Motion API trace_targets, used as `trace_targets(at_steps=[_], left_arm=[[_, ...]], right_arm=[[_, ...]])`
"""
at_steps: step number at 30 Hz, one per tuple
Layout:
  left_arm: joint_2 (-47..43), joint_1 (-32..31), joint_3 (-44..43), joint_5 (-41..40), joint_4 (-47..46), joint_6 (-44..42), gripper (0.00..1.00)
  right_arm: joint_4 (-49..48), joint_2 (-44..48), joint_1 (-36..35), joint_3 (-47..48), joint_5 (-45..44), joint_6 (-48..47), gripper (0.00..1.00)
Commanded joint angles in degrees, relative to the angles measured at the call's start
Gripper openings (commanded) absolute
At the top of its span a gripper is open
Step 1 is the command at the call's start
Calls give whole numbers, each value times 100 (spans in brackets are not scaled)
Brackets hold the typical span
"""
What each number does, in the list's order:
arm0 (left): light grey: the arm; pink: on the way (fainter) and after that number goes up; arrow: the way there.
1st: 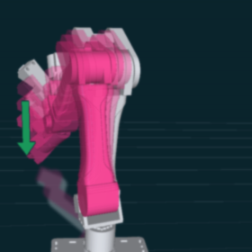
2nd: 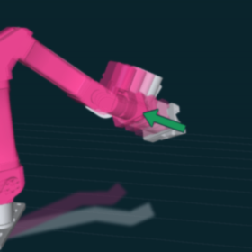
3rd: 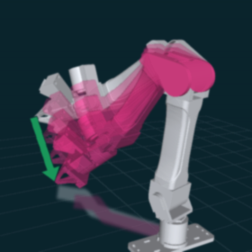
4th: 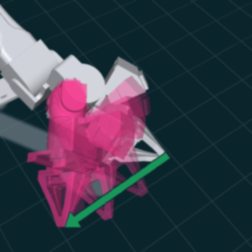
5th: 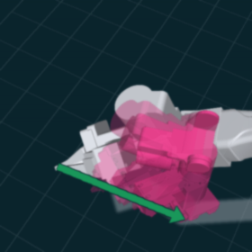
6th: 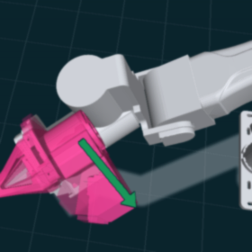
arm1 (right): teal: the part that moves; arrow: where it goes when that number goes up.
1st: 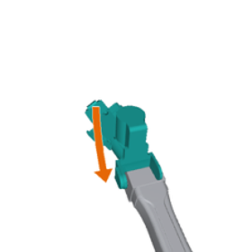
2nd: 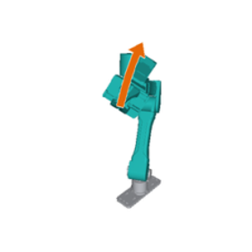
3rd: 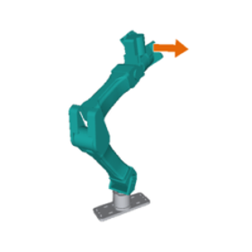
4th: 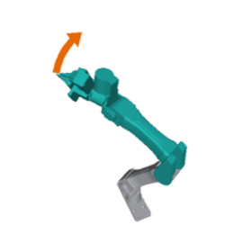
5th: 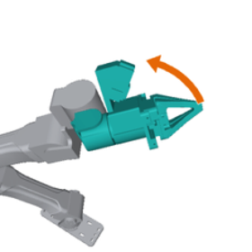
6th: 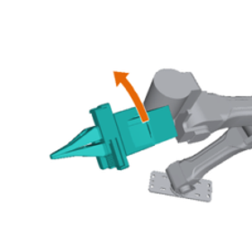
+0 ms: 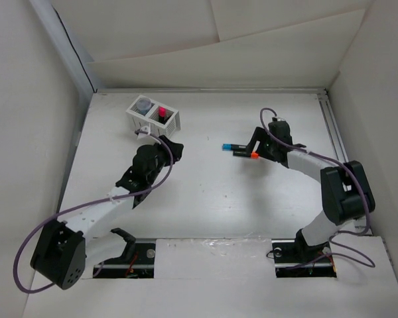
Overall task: Sort the stationery into containers
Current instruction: Move the stationery to the center of the board.
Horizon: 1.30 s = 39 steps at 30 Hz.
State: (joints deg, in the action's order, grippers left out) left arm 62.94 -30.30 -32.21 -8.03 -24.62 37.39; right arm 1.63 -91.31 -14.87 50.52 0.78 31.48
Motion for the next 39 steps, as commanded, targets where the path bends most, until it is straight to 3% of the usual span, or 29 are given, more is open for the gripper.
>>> trace_targets(at_steps=[1,13,23,25,31,39], left_arm=[[-457,7,127,451,-412,-3,30],[-748,7,188,794,-350,-504,30],[-862,7,390,794,-350,-706,30],[-915,7,391,794,-412,-759,30],[-1178,7,443,794,-306,-759,30],[-1231,7,443,794,-306,-759,30]], right_arm=[[-136,-404,20,405,634,-187,82],[-180,-687,20,661,37,-28,97],[-513,-1100,-156,810,361,-28,98],[-514,-1100,-313,740,432,-28,97],[-725,-749,-735,82,484,103,80],[-664,-292,-1439,-623,196,104,76]])
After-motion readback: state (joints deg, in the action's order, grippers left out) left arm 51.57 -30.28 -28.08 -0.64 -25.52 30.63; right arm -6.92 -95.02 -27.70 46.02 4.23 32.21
